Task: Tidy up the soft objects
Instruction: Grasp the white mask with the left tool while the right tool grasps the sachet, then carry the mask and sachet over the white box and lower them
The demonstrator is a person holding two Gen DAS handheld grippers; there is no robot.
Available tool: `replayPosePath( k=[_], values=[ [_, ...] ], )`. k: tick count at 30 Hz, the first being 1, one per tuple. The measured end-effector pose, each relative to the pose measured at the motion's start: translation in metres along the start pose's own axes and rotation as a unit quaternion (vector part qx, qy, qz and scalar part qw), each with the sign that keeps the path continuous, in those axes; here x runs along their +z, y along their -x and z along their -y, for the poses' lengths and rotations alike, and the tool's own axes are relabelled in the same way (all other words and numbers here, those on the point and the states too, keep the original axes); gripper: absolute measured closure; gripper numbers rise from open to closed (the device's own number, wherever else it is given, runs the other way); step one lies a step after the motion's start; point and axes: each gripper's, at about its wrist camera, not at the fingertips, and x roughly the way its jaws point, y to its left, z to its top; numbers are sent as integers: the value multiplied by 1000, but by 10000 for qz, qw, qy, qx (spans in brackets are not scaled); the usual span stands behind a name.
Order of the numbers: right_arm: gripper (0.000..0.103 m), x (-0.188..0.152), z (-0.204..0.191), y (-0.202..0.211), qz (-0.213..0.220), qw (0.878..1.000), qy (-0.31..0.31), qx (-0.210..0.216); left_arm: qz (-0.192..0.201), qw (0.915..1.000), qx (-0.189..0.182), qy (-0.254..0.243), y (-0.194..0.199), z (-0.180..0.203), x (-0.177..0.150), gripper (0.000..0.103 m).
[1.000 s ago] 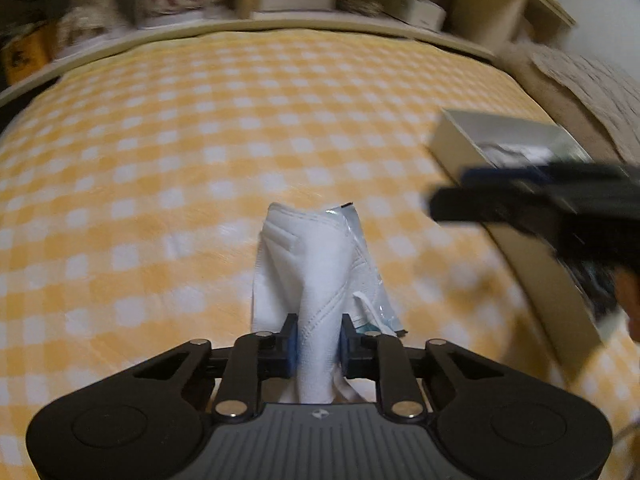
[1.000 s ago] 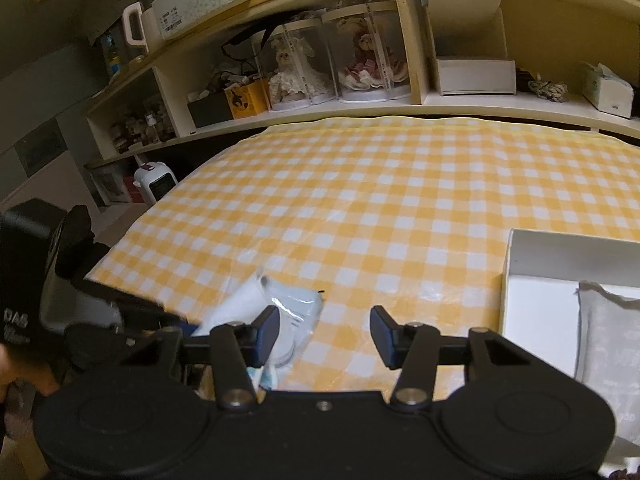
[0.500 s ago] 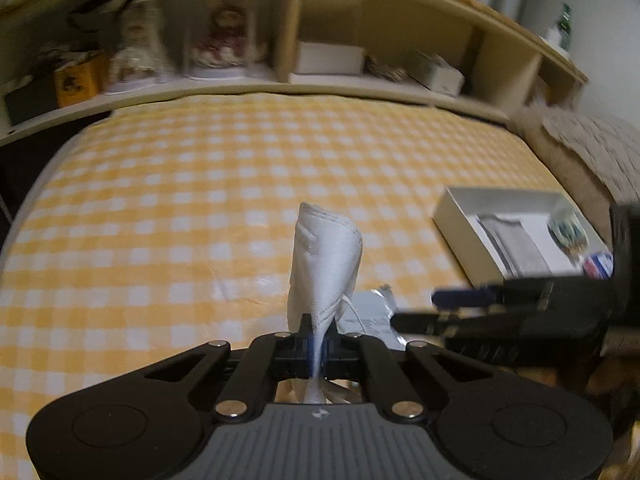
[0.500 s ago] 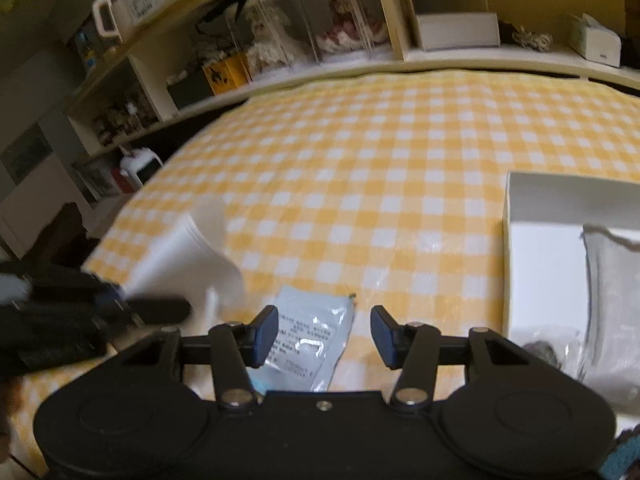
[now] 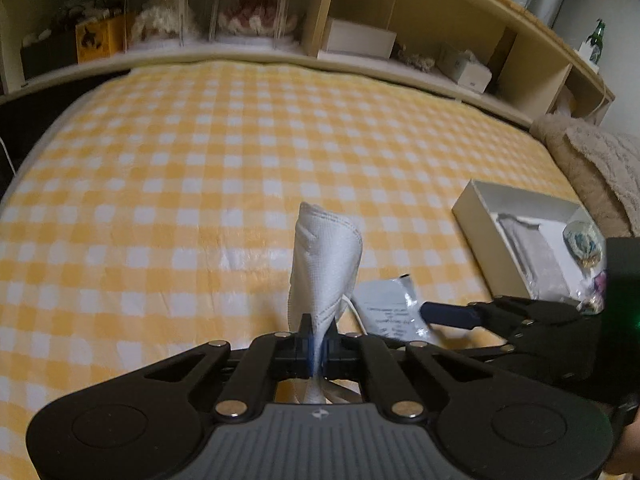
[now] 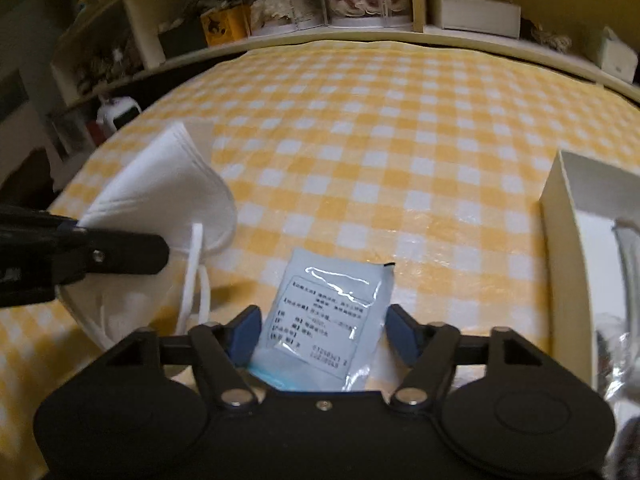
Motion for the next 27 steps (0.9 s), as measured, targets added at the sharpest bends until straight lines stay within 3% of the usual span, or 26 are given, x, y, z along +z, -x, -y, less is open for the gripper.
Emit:
replayPosePath(
  k=[5, 6, 12, 21, 27],
  values=[
    [45, -5, 10, 10, -198, 9997, -5, 117, -291, 9996, 1, 54, -13, -2, -6, 100],
    [57, -6, 11, 11, -241, 9995, -4, 181, -353, 9993, -22, 96, -15, -3, -7, 100],
    [75, -12, 14, 27, -223, 9988, 112, 412, -387, 9989, -41, 244, -15, -5, -10, 100],
    [79, -12, 12, 50, -5, 9993, 84, 355, -94, 9994, -87, 326, 3, 1, -7, 100],
    [80, -4, 13, 80, 413, 9986, 176, 282, 210, 9995, -119, 202, 23, 14, 0, 100]
  ],
)
